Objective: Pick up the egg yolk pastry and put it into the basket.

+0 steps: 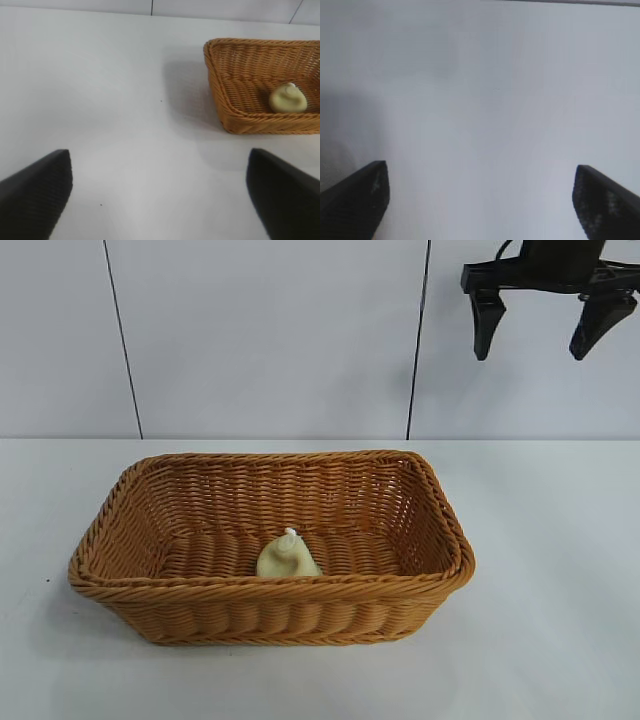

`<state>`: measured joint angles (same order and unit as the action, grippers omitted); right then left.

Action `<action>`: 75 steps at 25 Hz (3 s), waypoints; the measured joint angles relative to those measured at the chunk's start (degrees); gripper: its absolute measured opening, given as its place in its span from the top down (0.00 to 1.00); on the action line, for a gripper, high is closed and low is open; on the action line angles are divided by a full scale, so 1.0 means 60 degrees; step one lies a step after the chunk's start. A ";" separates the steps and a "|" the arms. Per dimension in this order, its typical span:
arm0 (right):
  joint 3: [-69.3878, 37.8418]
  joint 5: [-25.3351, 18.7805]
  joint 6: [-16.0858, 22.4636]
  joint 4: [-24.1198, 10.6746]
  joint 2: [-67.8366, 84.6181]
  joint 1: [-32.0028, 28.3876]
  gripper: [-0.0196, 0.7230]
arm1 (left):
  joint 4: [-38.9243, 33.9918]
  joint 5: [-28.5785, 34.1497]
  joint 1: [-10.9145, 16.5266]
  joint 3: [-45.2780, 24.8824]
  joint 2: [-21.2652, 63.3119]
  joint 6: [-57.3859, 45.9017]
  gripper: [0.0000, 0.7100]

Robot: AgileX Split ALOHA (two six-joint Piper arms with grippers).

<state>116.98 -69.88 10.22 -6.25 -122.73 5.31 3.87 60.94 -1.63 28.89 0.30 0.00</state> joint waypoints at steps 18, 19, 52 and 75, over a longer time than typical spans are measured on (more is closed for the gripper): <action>-0.4015 -0.0002 -0.0333 -0.0032 0.2298 -0.0387 0.04 | 0.0000 0.0000 0.0000 0.0000 0.0000 0.0000 0.02; -0.4376 -0.0002 -0.0333 -0.0032 0.2630 -0.0387 0.04 | 0.0000 0.0000 0.0000 0.0000 0.0000 0.0000 0.02; -1.4715 0.1897 -0.1301 0.1041 1.6584 -0.0387 0.04 | 0.0000 0.0000 0.0000 0.0000 0.0000 0.0000 0.02; -1.4771 0.1897 -0.1301 0.1041 2.0487 -0.0387 0.04 | 0.0000 -0.0008 0.0000 0.0000 0.0000 0.0000 0.02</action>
<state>28.36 -58.50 2.42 0.00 0.19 2.99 3.87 60.89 -1.63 28.89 0.30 0.00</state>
